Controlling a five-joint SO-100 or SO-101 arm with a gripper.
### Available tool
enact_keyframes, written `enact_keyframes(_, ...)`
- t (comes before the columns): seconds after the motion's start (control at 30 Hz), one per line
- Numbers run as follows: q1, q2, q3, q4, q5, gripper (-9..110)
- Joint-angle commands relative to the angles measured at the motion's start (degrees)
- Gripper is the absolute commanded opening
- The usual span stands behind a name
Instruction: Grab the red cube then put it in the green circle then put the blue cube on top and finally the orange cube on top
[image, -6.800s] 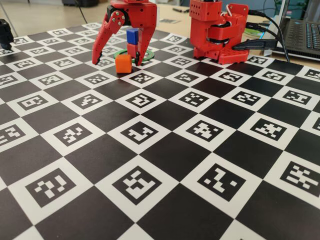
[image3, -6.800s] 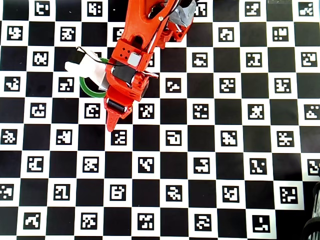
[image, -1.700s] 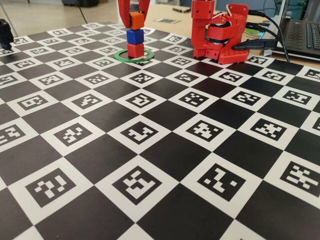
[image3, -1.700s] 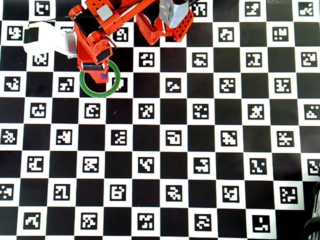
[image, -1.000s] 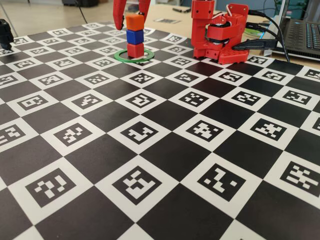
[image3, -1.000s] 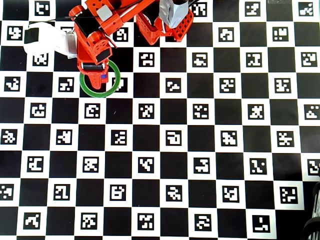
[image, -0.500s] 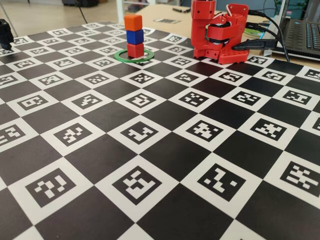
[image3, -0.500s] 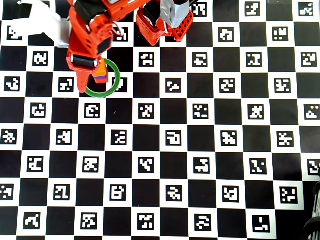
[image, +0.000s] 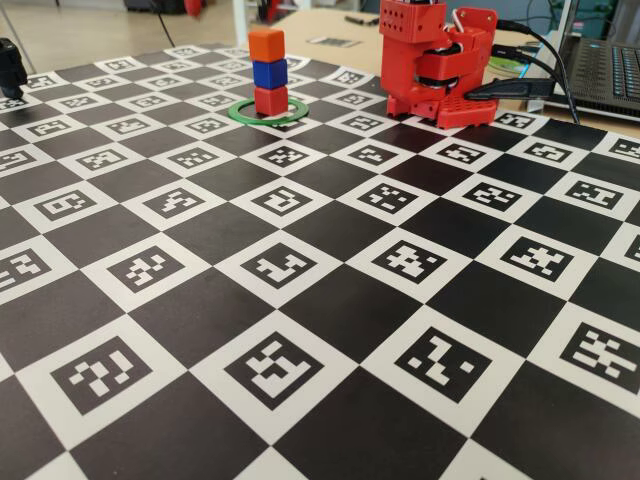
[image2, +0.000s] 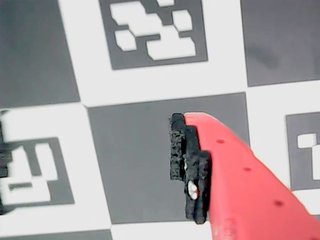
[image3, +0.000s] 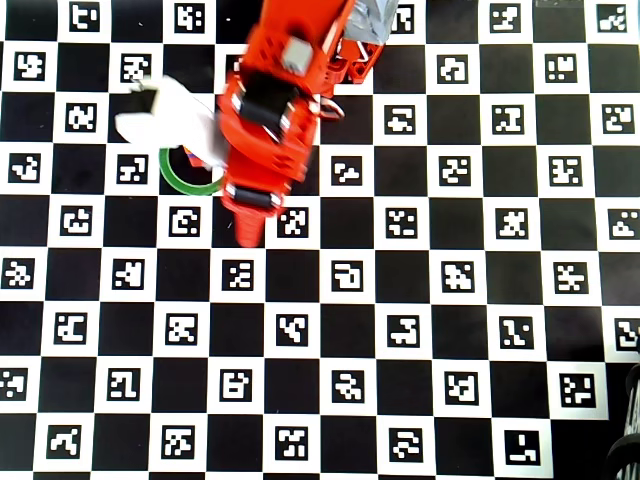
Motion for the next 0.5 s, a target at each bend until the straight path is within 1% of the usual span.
enact_keyframes(0.0, -7.3, 7.6, 6.7, -8.5, 0.5, 8)
enact_keyframes(0.07, -10.5, 10.7, 11.3, -13.0, -1.6, 3)
enact_keyframes(0.17, -14.5, 16.0, 19.0, -21.1, -8.6, -6)
enact_keyframes(0.33, -18.1, 26.8, 34.1, -35.3, -27.6, -6)
enact_keyframes(0.47, -17.8, 34.9, 42.4, -41.0, -38.8, -6)
